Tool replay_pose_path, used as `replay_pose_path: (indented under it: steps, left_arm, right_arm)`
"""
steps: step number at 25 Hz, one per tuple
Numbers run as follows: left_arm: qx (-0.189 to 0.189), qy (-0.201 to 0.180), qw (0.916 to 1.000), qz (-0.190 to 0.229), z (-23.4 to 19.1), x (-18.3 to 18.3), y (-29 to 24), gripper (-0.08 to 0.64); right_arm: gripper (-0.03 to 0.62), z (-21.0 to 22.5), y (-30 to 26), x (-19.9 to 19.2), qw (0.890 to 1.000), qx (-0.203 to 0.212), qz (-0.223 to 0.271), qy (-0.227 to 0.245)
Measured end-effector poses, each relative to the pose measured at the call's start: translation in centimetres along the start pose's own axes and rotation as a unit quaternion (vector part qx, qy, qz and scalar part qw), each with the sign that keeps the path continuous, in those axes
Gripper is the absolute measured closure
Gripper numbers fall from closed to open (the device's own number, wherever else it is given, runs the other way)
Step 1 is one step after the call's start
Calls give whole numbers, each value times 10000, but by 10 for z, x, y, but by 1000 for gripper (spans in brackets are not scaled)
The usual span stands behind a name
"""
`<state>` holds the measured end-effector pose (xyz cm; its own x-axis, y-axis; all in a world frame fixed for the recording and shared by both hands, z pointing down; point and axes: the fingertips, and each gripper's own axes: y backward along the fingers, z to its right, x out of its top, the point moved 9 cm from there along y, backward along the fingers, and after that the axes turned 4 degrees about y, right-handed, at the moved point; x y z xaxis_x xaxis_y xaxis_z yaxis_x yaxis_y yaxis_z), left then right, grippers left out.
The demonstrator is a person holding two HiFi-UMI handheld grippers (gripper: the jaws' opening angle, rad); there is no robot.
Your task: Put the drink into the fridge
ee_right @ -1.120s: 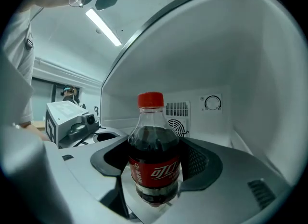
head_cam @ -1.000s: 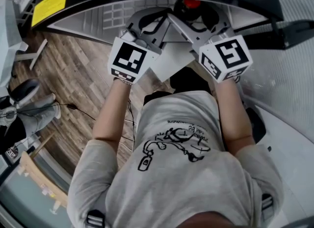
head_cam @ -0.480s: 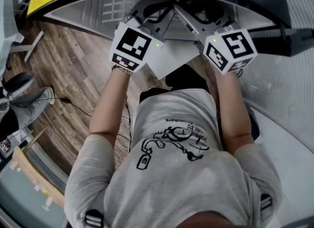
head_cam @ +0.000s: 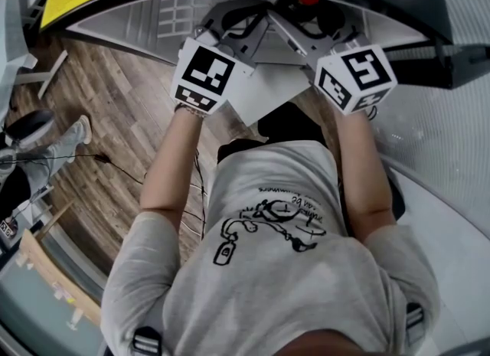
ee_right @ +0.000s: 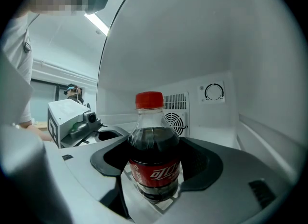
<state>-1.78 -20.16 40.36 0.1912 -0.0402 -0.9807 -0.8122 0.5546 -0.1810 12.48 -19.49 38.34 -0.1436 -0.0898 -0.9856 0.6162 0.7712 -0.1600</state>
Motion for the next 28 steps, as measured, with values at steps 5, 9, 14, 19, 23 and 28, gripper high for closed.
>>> replay_pose_path:
  steps: [5, 9, 14, 19, 23, 28]
  left_arm:
    - [40, 20, 10000, -18, 0, 2, 2, 558]
    - [20, 55, 10000, 4, 0, 5, 4, 558]
    - [22, 86, 10000, 9, 0, 6, 5, 558]
    - [40, 91, 9999, 44, 0, 5, 6, 558]
    - [63, 103, 9999, 59, 0, 4, 5, 558]
    - [86, 145, 9998, 54, 0, 3, 5, 558]
  right_arm:
    - [267, -2, 0, 3, 10000, -28, -50, -21]
    - [268, -2, 0, 7, 9999, -14, -100, -104]
    - [267, -2, -1, 8, 9997, 7, -177, -154]
    - [267, -2, -1, 8, 9996, 39, -167, -222]
    - [267, -1, -1, 7, 9997, 18, -124, -223]
    - [267, -1, -1, 8, 9998, 58, -35, -210]
